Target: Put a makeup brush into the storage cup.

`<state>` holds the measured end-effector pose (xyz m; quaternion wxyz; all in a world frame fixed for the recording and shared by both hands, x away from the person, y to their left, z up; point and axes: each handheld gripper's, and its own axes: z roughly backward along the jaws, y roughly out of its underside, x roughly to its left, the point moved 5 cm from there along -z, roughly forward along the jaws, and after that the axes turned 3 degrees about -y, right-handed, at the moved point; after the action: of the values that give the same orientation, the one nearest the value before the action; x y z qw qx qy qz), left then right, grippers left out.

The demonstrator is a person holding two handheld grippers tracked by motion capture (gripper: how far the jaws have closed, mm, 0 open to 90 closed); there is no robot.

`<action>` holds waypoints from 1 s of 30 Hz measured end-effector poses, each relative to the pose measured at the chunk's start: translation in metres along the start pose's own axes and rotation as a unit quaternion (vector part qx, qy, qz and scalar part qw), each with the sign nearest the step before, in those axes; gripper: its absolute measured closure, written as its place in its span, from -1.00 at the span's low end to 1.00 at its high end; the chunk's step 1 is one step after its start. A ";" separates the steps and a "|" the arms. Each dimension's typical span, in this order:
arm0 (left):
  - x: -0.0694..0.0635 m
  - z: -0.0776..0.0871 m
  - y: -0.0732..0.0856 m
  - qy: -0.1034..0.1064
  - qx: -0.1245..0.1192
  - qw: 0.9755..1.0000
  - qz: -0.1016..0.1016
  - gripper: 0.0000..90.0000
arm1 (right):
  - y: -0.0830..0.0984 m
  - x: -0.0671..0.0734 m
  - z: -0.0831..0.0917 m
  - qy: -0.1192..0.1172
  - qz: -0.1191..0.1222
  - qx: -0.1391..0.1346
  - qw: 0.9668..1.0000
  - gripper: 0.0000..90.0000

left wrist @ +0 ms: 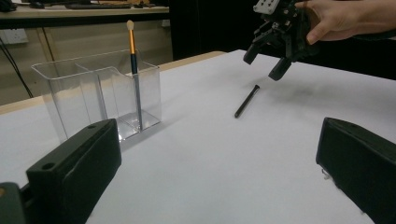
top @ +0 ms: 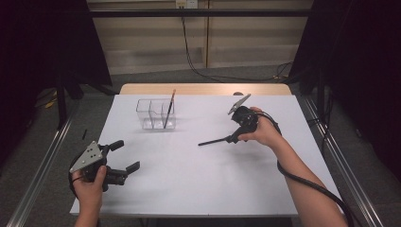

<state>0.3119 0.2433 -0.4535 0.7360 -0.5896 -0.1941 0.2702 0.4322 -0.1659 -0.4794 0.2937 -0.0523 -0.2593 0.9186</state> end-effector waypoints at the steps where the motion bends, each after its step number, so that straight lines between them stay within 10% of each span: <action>1: 0.000 0.000 0.000 0.000 0.000 1.000 0.000 -1.00 | 0.000 0.000 -0.001 0.001 0.001 0.000 1.000 -0.96; 30: 0.001 -0.003 0.003 -0.001 0.009 1.000 0.000 -1.00 | 0.007 -0.002 -0.029 -0.026 0.053 0.056 0.997 -0.24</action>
<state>0.3143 0.2422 -0.4572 0.7412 -0.5826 -0.1920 0.2727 0.4374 -0.1587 -0.5078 0.2408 -0.0256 -0.2113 0.9469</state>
